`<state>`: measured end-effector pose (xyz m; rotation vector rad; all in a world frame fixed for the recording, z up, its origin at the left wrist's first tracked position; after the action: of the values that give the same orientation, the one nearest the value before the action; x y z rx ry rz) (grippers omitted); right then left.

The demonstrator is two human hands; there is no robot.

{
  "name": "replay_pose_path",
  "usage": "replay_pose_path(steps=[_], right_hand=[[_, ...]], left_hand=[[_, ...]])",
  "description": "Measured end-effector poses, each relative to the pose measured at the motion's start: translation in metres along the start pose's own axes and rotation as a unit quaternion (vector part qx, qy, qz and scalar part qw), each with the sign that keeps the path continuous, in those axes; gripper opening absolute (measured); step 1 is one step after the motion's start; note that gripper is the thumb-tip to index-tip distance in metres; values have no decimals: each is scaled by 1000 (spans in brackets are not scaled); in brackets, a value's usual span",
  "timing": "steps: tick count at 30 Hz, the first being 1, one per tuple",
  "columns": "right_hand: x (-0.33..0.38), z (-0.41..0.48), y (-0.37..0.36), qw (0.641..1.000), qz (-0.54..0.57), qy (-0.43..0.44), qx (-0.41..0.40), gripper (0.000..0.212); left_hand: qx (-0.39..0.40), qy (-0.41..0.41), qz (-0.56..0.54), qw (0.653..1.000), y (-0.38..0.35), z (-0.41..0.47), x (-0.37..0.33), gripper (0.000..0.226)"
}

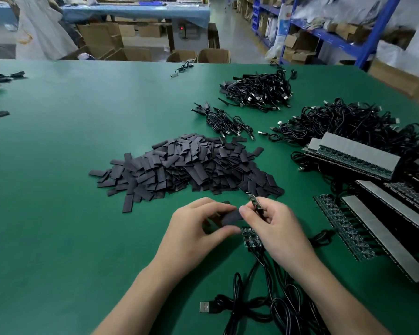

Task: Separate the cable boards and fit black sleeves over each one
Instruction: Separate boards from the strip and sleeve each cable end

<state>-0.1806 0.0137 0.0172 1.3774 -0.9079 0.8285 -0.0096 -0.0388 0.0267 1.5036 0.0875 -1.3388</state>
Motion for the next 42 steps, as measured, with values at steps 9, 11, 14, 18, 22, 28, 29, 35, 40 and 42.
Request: replay_pose_path(steps=[9,11,14,18,22,28,29,35,40,42], right_hand=[[9,-4,5,999,20,31,-8,31],[14,-6,6,998,-39,47,-10,22],[20,-10,4,992,-114,60,-1,24],[20,-11,4,989,-141,54,4,28],[19,-10,4,989,-139,49,21,31],[18,-10,1,988,-142,38,40,33],[18,-10,0,988,-146,37,41,33],[17,-10,0,981,-186,34,40,32],[12,-9,-1,978,-204,13,51,30],[9,-9,-1,978,-196,6,66,31]], left_hand=[[-81,-4,-41,996,14,-2,7,25],[-90,8,-68,994,16,-2,11,25],[-92,24,-83,992,17,-2,15,21],[-82,27,-82,993,15,-2,17,22],[-72,6,-71,995,14,-2,14,19],[-61,-25,-36,997,13,-2,10,16],[-59,-27,-31,997,12,-2,9,16],[-47,-19,7,999,12,-3,12,19],[2,-26,68,997,10,-3,12,20],[5,-19,79,997,11,-3,13,20]])
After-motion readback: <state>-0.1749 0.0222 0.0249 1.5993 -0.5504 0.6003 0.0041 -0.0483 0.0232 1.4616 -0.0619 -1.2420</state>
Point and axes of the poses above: each hand's wrist, its own z-axis towards the middle knuckle, its own y-axis out of the back of the hand, x = y × z, the point moved 5 cm from there along z, towards the middle knuckle, and after that the axes turned 13 degrees about x, right-handed, at the moved point
